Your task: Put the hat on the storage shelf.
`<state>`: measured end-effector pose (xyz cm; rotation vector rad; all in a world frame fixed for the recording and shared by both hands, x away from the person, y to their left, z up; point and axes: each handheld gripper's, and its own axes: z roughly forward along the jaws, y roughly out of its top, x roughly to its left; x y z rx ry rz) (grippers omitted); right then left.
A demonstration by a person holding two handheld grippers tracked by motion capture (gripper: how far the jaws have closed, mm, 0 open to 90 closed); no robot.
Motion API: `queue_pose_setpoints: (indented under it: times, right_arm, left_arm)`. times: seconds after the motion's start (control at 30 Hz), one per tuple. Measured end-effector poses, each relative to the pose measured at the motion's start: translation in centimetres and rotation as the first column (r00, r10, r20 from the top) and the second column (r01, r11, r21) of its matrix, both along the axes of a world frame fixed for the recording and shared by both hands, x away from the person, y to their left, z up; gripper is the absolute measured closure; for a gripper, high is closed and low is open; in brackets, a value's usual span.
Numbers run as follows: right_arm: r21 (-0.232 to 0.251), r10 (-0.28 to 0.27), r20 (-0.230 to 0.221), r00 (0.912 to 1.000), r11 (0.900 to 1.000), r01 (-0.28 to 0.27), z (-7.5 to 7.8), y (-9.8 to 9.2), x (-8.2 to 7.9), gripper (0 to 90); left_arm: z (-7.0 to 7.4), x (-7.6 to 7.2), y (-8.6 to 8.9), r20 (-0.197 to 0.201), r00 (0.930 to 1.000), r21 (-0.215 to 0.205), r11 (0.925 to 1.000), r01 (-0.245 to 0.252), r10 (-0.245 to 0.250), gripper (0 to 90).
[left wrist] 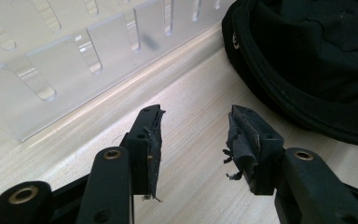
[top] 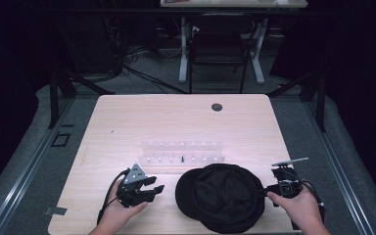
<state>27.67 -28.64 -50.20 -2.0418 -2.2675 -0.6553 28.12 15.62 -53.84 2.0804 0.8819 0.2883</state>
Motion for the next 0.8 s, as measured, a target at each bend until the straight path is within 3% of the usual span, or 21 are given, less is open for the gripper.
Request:
queue_pose_setpoints:
  times: [0.23,0.33,0.4,0.43,0.47,0.6,0.73,0.77,0.8]
  right_arm:
    - [0.030,-0.025,-0.085,0.9961,0.999,0.028,-0.7,-0.4,0.9,70.0]
    - [0.070,-0.057,-0.128,0.9902,0.995,0.066,-1.4,-1.2,1.5,72.6]
    - [0.070,-0.061,-0.150,0.9869,0.995,0.072,-1.5,-1.3,1.6,73.1]
    - [0.089,-0.087,-0.140,0.9863,0.991,0.100,-1.9,-1.3,1.6,73.5]
    - [0.079,-0.047,-0.177,0.9832,0.995,0.062,-2.0,-1.4,1.7,73.9]
    - [0.081,-0.075,-0.167,0.9831,0.993,0.090,-2.5,-1.0,1.8,74.6]
    - [0.069,-0.047,-0.193,0.9802,0.996,0.061,-2.5,-1.1,2.0,71.3]
    - [0.086,-0.082,-0.177,0.9809,0.991,0.098,-2.8,-0.9,2.0,70.3]
    - [0.071,-0.055,-0.198,0.9787,0.995,0.070,-2.8,-1.0,2.1,69.3]
  left_arm:
    - [0.0,-0.1,0.0,-0.008,0.9998,0.011,0.9998,0.017,-0.017,54.7]
    - [0.0,-0.1,0.0,-0.009,0.9998,0.009,0.9998,0.015,-0.015,54.7]
    - [-0.1,-0.1,-0.1,-0.008,0.9999,0.004,0.9999,0.011,-0.011,54.7]
    - [-0.1,-0.1,-0.1,-0.008,0.9999,0.005,0.9999,0.013,-0.013,54.7]
    - [-0.1,-0.2,-0.1,-0.014,0.9998,0.009,0.9999,0.014,-0.014,54.7]
    - [-0.2,-0.2,-0.3,-0.010,0.9999,0.015,0.9998,0.009,-0.009,54.7]
    - [-0.2,-0.2,-0.3,-0.011,0.9997,0.015,0.9997,0.022,-0.022,54.7]
    - [-0.2,-0.2,-0.3,-0.014,0.9997,0.013,0.9997,0.019,-0.019,54.7]
    - [-0.2,-0.2,-0.3,-0.016,0.9997,0.014,0.9997,0.020,-0.020,54.7]
